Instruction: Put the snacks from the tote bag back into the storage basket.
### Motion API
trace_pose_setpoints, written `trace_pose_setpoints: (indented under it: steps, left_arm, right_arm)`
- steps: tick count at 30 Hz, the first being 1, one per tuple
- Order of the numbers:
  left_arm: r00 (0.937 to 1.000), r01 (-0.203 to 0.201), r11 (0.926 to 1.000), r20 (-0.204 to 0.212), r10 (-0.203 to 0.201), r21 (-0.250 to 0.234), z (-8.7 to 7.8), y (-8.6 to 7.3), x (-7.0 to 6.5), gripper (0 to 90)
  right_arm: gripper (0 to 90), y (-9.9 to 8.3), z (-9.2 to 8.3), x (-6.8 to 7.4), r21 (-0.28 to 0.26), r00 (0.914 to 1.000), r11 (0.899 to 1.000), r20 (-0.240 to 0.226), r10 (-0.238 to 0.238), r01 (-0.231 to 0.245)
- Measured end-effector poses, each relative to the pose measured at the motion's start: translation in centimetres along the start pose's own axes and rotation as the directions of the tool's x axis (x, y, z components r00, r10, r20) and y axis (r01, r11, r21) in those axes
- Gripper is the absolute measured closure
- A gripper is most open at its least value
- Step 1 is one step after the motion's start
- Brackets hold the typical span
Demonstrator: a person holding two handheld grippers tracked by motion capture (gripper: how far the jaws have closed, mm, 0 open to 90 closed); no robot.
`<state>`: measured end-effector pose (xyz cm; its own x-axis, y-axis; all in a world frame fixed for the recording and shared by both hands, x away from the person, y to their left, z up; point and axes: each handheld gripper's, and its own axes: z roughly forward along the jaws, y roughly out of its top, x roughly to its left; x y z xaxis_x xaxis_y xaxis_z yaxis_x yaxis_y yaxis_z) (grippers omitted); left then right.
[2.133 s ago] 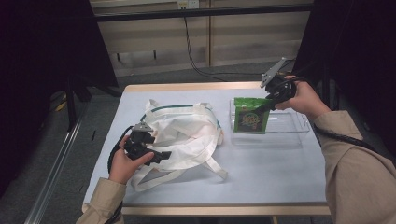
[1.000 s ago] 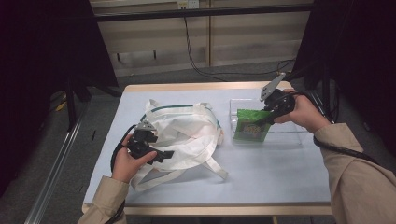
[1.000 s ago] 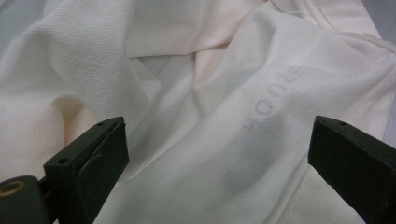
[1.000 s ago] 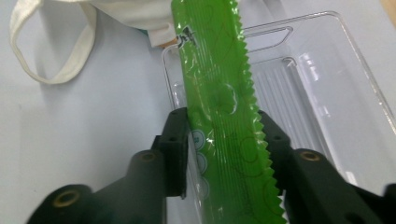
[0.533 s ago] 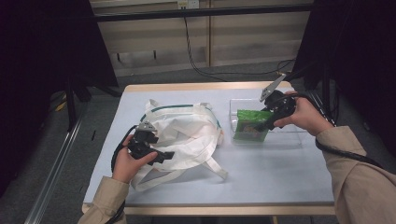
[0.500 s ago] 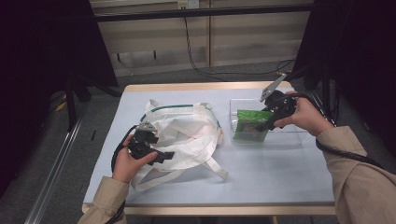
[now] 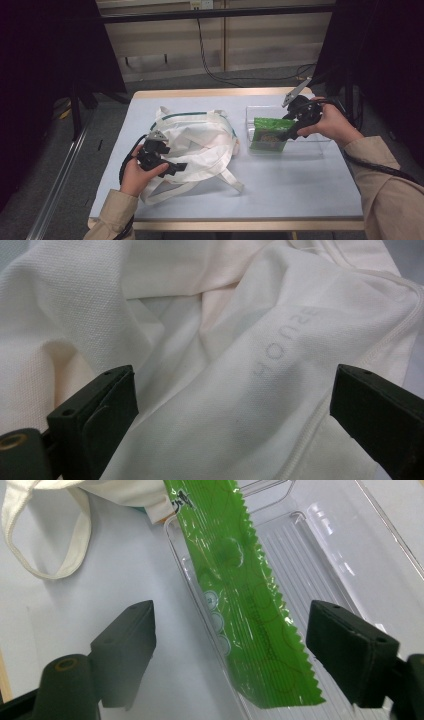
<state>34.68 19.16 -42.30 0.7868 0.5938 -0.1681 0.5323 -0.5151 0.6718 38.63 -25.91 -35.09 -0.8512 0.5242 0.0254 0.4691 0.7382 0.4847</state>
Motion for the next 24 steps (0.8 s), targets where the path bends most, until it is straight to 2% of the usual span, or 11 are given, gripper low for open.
trace_pose_setpoints:
  steps: [13,24]
  left_arm:
    - [1.0000,-0.001,1.0000,-0.004,0.001,0.002,0.0,0.0,0.0,5.0]
    - [0.9999,-0.007,1.0000,-0.010,0.007,0.003,-0.1,0.0,-0.1,5.0]
  right_arm:
    - [12.6,-0.4,-0.4,0.3,0.014,0.9994,1.000,0.032,0.015,-0.016]
    - [11.4,-0.9,-1.0,0.5,0.013,0.9985,1.000,0.049,0.024,-0.024]
